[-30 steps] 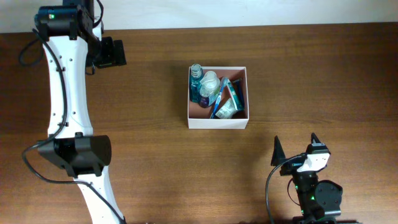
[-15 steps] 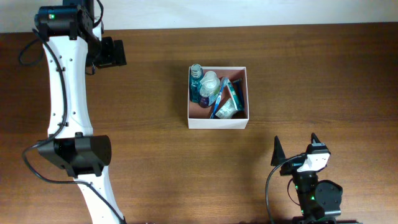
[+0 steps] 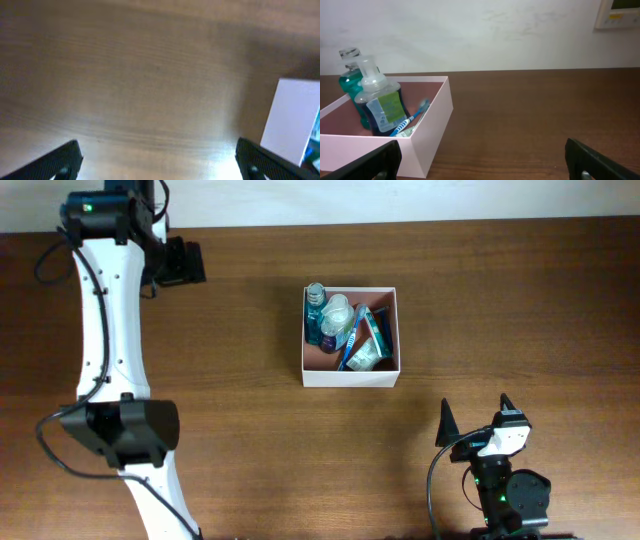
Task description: Pack container
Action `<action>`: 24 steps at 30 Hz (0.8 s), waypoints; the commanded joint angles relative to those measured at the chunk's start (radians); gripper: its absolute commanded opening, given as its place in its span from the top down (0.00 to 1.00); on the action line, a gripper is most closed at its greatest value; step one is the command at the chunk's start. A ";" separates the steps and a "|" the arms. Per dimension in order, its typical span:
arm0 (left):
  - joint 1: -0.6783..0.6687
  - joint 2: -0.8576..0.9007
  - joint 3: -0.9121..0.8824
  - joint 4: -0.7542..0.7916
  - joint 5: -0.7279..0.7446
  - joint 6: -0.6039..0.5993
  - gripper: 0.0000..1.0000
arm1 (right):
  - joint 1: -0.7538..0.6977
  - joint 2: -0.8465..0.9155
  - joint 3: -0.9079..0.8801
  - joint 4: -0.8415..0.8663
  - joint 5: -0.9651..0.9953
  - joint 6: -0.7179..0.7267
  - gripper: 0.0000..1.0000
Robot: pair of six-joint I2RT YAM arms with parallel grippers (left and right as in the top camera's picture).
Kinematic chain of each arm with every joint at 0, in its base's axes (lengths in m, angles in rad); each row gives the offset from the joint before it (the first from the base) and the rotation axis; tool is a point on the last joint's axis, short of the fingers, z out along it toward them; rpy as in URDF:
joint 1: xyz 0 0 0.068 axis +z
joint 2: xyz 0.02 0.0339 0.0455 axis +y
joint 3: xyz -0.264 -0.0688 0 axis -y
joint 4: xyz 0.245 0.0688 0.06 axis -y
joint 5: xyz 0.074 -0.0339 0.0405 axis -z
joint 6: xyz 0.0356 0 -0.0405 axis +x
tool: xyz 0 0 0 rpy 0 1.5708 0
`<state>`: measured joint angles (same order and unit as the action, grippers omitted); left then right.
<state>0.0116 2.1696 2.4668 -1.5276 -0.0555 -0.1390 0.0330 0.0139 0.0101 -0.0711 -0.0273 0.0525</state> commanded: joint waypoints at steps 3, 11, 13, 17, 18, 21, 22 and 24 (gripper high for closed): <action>-0.064 -0.248 -0.430 0.301 0.015 0.015 0.01 | -0.008 -0.011 -0.005 -0.005 -0.006 0.004 0.01; -0.117 -0.631 -1.048 0.725 0.015 0.130 0.01 | -0.008 -0.011 -0.005 -0.005 -0.006 0.004 0.01; -0.117 -0.729 -1.177 0.799 0.015 0.133 0.01 | -0.008 -0.011 -0.005 -0.005 -0.006 0.004 0.01; -0.117 -0.978 -1.472 0.940 0.015 0.133 0.01 | -0.008 -0.011 -0.005 -0.005 -0.006 0.004 0.01; -0.117 -1.029 -1.531 0.976 0.015 0.133 0.01 | -0.008 -0.011 -0.005 -0.005 -0.006 0.004 0.02; -0.116 -1.167 -1.698 1.099 0.016 0.133 0.01 | -0.008 -0.011 -0.005 -0.005 -0.006 0.004 0.01; -0.116 -1.214 -1.754 1.143 0.016 0.133 0.01 | -0.008 -0.011 -0.005 -0.005 -0.006 0.004 0.01; -0.116 -1.308 -1.859 1.218 0.027 0.133 0.01 | -0.008 -0.011 -0.005 -0.005 -0.006 0.004 0.01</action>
<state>-0.1074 0.9913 0.7536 -0.3794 -0.0483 -0.0223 0.0330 0.0128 0.0101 -0.0708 -0.0269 0.0521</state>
